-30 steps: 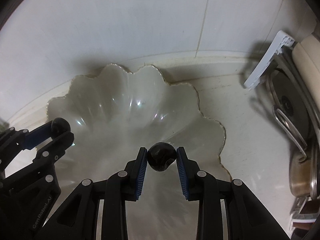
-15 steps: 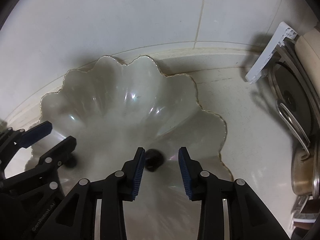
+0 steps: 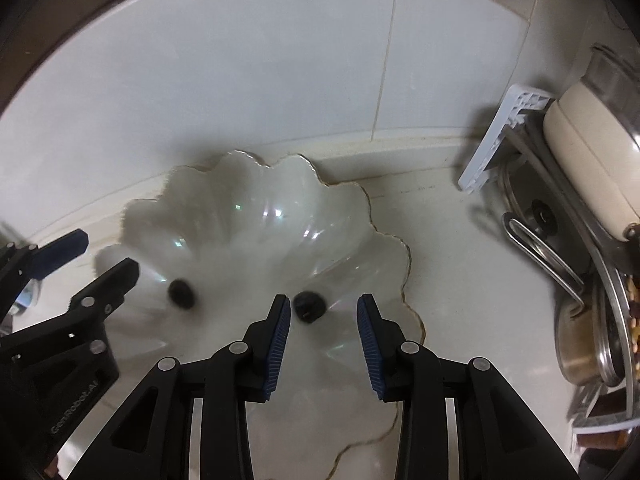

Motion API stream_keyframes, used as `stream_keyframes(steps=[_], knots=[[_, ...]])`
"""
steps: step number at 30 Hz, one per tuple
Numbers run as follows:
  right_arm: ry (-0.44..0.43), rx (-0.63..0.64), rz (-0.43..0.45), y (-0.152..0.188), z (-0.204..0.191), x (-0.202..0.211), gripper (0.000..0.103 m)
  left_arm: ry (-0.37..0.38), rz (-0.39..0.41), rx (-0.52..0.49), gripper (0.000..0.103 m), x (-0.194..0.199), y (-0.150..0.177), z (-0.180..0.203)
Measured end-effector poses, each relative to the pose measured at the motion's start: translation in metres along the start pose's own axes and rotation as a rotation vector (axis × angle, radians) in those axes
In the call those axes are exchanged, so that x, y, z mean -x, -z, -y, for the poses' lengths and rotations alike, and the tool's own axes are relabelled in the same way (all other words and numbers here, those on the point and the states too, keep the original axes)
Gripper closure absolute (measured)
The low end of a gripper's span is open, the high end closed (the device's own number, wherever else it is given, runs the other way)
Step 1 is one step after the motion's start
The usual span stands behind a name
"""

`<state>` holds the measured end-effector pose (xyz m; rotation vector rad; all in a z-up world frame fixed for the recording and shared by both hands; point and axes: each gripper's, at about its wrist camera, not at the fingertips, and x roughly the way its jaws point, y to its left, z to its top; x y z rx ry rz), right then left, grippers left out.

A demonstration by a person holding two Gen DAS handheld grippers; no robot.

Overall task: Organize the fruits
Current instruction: 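Withdraw both open tools from the bowl back toward the loose fruits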

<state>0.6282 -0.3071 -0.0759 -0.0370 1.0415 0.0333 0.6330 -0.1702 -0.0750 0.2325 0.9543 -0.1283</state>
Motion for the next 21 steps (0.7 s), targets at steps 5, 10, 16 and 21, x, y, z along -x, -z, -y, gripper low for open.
stream_keyframes(steps=[5, 10, 16, 21], knots=[[0.016, 0.012, 0.060, 0.010, -0.007, 0.027, 0.055, -0.022, 0.061, 0.017, 0.044, 0.027, 0.007, -0.008], [0.021, 0.002, 0.128, 0.020, -0.011, 0.054, 0.055, -0.020, 0.114, 0.038, 0.035, 0.056, 0.018, -0.015], [0.004, -0.008, 0.202, 0.041, -0.020, 0.091, 0.055, -0.009, 0.180, 0.042, 0.035, 0.093, 0.037, -0.023], [0.019, -0.001, 0.260, 0.056, -0.028, 0.114, 0.055, 0.010, 0.222, 0.051, 0.035, 0.119, 0.052, -0.031]])
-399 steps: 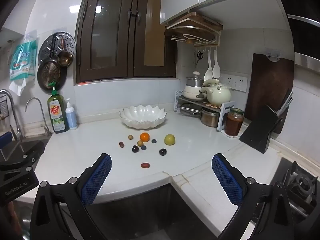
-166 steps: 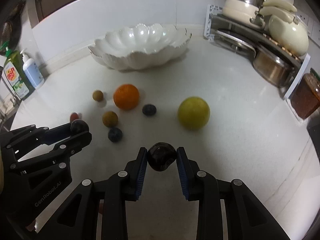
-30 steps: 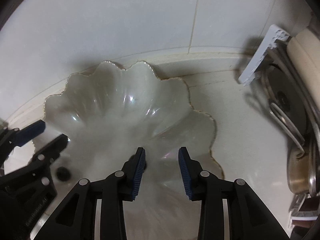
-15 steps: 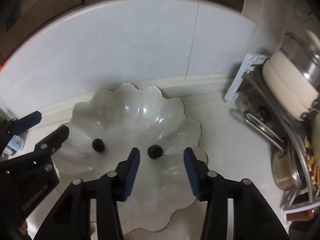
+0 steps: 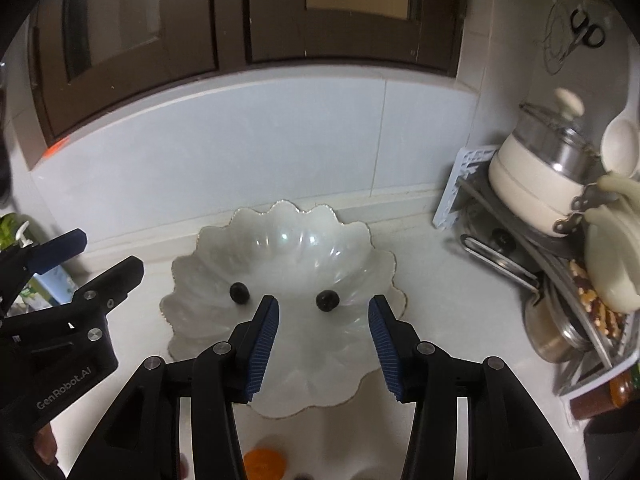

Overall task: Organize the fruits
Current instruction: 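Withdraw both open tools from the bowl back toward the loose fruits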

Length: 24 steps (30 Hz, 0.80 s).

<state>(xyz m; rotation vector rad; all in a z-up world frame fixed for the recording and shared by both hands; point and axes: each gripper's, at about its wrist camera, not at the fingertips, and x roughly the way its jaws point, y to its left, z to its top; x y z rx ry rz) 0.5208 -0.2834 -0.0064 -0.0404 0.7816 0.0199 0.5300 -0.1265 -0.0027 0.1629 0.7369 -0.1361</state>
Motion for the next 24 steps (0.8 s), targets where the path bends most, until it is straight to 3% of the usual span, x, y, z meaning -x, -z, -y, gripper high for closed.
stream_keyframes(steps=[11, 24], knots=[[0.004, -0.012, 0.103, 0.019, -0.006, 0.054, 0.055, 0.026, 0.084, 0.014, 0.035, 0.053, 0.018, -0.012], [0.017, 0.001, 0.193, 0.052, -0.024, 0.108, 0.055, 0.064, 0.123, 0.012, 0.031, 0.098, 0.050, -0.020]])
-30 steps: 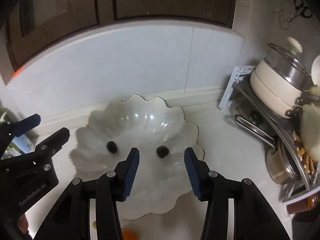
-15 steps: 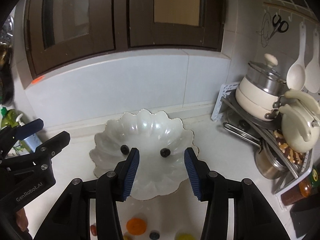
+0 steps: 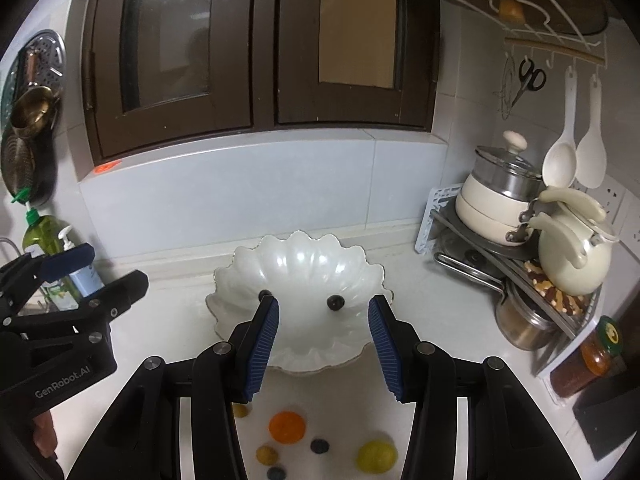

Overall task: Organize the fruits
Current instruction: 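Withdraw both open tools from the bowl back toward the loose fruits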

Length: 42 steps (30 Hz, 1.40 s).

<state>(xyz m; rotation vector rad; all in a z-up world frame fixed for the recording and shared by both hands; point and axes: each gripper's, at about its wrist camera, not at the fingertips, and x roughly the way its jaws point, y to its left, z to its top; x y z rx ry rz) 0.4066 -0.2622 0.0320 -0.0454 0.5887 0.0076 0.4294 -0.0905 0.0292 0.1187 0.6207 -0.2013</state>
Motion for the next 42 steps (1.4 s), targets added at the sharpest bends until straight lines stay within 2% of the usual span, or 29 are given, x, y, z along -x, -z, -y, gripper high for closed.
stream_keyframes(steps=[6, 15, 33, 37, 42], knots=[[-0.002, 0.016, 0.020, 0.013, -0.007, 0.016, 0.055, 0.013, -0.006, -0.011, 0.031, 0.013, 0.014, 0.000], [-0.022, -0.001, -0.001, 0.035, -0.010, 0.029, 0.055, 0.005, 0.009, 0.008, 0.031, 0.035, 0.035, -0.003], [-0.062, 0.011, -0.130, 0.088, -0.024, 0.025, 0.055, 0.007, -0.065, 0.031, 0.031, 0.041, 0.087, -0.010], [-0.075, 0.008, -0.149, 0.096, -0.028, 0.024, 0.055, 0.028, -0.095, 0.044, 0.031, 0.039, 0.098, -0.012], [-0.064, 0.023, -0.176, 0.109, -0.032, 0.020, 0.055, 0.034, -0.115, 0.033, 0.031, 0.034, 0.111, -0.011]])
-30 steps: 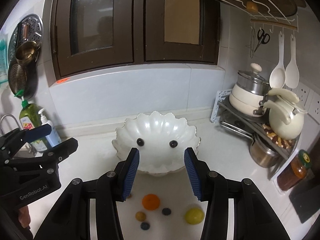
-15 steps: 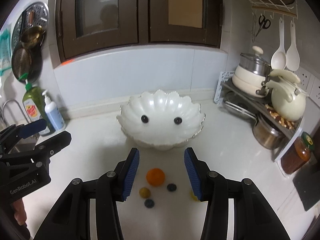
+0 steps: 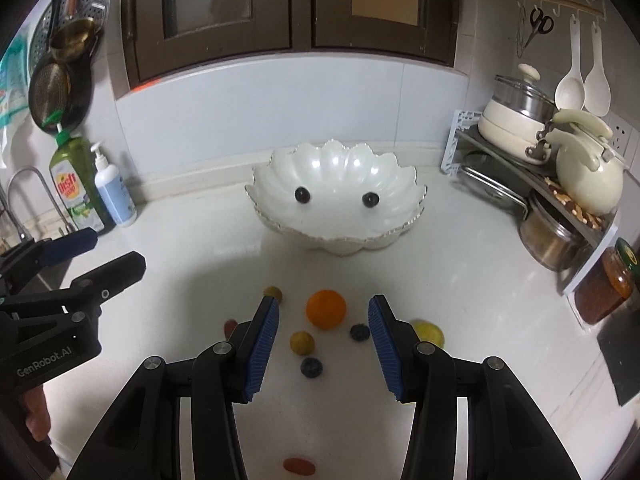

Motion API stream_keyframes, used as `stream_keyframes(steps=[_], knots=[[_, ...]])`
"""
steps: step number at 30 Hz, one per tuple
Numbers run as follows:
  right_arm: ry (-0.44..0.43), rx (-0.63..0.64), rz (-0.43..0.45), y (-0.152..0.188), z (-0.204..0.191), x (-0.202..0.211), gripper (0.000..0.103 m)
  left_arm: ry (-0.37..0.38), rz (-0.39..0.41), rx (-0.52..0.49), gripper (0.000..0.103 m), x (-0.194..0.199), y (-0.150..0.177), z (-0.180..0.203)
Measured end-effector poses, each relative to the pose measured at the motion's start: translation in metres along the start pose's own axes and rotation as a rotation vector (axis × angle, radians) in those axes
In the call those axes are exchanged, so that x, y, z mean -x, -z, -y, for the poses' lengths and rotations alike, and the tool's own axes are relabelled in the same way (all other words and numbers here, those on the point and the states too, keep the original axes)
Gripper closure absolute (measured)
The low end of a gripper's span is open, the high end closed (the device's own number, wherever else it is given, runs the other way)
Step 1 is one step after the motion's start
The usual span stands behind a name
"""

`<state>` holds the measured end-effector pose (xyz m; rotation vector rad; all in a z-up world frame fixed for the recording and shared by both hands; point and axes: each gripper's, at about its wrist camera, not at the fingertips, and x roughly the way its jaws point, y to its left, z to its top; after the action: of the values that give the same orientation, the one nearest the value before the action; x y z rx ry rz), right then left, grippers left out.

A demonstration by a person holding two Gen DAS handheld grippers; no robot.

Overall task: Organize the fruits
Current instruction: 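Withdraw both open tools from the bowl back toward the loose fruits, then grasp the red oval fruit with the left tool while the right tool grasps a dark blueberry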

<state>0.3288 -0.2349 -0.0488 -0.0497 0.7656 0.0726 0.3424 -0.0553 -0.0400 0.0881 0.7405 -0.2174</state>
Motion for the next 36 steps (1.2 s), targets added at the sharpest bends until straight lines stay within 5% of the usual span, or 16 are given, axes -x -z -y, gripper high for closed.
stream_keyframes(steps=[16, 36], knots=[[-0.058, -0.013, -0.121, 0.033, -0.001, -0.034, 0.055, 0.031, -0.077, -0.019, 0.032, -0.026, 0.033, 0.005], [-0.117, -0.011, -0.221, 0.058, 0.002, -0.087, 0.056, 0.087, -0.161, -0.077, 0.050, -0.079, 0.053, 0.017]])
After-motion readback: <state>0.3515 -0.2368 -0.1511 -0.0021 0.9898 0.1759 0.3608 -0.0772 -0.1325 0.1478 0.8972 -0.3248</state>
